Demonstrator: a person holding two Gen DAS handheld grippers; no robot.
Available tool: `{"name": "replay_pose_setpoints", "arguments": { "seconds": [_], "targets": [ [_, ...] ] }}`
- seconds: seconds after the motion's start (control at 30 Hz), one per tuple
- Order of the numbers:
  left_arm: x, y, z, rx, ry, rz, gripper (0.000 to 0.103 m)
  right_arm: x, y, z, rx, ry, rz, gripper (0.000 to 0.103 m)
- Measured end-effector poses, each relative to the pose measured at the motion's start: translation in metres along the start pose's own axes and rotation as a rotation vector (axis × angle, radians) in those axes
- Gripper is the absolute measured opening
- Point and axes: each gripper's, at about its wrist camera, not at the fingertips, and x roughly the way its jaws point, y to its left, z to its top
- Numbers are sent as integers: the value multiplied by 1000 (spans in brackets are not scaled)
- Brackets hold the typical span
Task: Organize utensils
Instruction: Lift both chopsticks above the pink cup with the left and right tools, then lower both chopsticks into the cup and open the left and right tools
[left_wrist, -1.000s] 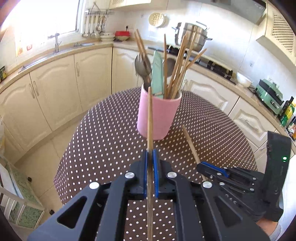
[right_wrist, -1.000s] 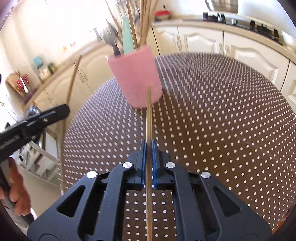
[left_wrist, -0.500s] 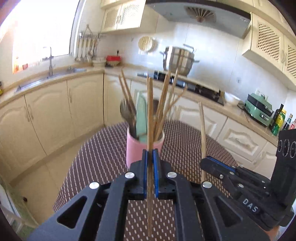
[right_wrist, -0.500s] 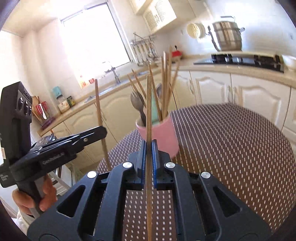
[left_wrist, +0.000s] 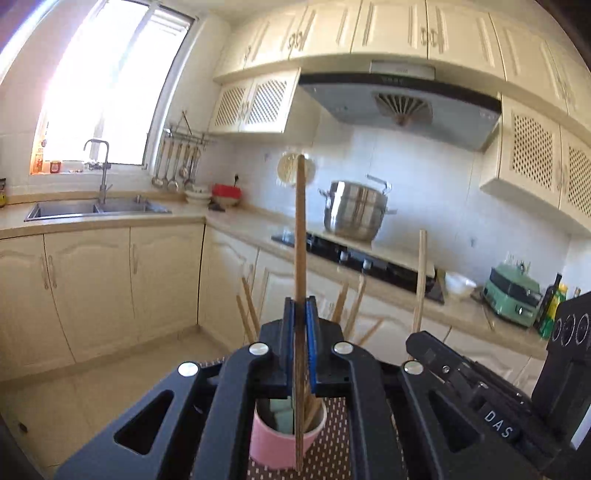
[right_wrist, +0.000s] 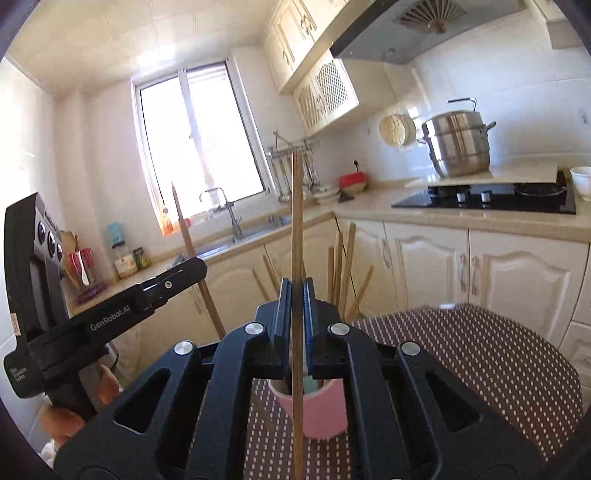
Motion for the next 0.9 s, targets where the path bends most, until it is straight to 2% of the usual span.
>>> {"name": "replay_pose_setpoints", "arguments": {
  "seconds": [0.13, 0.3, 0.47, 0.57, 0.77, 0.9],
  "targets": [
    [2, 3, 9, -26, -100, 18, 6, 7, -1, 14, -8, -88, -4, 6],
    [25, 9, 3, -44, -112, 23, 6, 18, -3, 22, 4, -164, 0, 6],
    [55, 19, -20, -41, -29, 34, 6, 38, -2, 23, 11, -185, 2, 6],
    [64, 24, -36, -32, 21, 14, 6, 48, -4, 16, 2, -188, -7, 6],
    [60, 28, -61, -14, 24, -4, 6, 57, -5, 0, -19, -161, -15, 7],
    [59, 20, -68, 32, 34, -1, 6, 54, -4, -11, -47, -141, -29, 7]
  ]
}}
